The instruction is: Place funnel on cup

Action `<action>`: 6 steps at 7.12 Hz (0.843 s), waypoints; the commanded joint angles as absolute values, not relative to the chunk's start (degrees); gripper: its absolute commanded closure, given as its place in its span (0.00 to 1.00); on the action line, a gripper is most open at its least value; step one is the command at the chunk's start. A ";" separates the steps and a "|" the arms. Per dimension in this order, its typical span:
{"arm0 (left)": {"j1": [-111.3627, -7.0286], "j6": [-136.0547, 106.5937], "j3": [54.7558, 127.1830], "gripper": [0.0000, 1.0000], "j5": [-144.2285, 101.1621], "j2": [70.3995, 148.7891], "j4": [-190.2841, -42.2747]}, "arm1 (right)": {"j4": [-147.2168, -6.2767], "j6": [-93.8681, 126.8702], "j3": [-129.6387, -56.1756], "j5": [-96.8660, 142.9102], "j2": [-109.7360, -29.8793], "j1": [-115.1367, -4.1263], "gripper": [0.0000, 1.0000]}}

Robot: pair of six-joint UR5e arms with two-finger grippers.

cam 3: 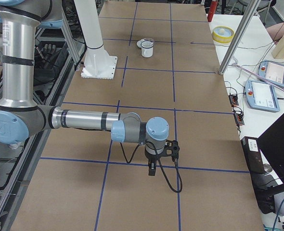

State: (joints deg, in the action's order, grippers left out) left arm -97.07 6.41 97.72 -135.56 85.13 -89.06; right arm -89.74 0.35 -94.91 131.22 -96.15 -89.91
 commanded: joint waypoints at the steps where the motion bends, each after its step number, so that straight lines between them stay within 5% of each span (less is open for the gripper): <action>1: -96.94 6.50 95.01 0.00 -137.01 86.13 -90.87 | -89.74 0.35 -94.92 131.22 -96.15 -89.91 0.00; 6: -96.68 6.15 95.97 0.00 -140.26 86.66 -80.14 | -89.74 0.35 -94.92 131.22 -96.15 -89.91 0.00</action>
State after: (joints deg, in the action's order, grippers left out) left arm -96.68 6.28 94.55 -138.65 86.48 -86.64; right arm -89.74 0.35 -94.90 131.22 -96.15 -89.91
